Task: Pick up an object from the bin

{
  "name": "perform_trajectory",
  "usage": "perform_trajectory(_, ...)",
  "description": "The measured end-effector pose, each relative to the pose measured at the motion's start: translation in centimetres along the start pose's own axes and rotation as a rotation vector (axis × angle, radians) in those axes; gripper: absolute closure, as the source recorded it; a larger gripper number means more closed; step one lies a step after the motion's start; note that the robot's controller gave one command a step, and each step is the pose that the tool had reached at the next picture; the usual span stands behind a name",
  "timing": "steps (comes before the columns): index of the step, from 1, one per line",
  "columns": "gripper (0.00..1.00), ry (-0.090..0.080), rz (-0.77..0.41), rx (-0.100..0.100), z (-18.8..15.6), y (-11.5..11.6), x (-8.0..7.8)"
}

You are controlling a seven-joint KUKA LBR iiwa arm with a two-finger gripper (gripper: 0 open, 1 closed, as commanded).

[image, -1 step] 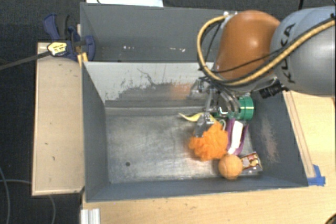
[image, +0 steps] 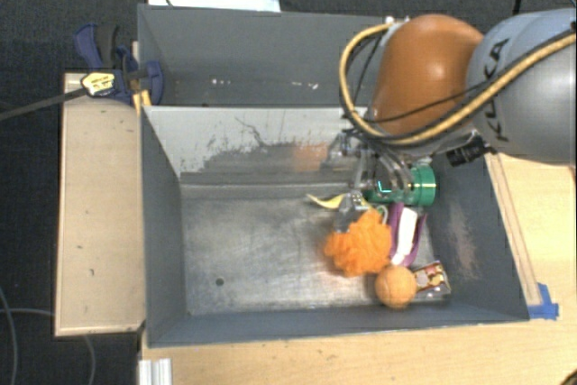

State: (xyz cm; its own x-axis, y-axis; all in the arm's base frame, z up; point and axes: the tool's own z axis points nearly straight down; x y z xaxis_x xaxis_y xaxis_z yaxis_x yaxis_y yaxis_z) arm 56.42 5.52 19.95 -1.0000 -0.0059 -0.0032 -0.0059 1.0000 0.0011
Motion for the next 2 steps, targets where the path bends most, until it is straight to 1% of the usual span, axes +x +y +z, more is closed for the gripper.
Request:
perform_trajectory(1,1.00,0.003,-0.199,0.000,7.99,-2.20,0.26)
perform_trajectory(2,1.00,0.002,-0.198,0.000,7.97,-2.19,0.22)
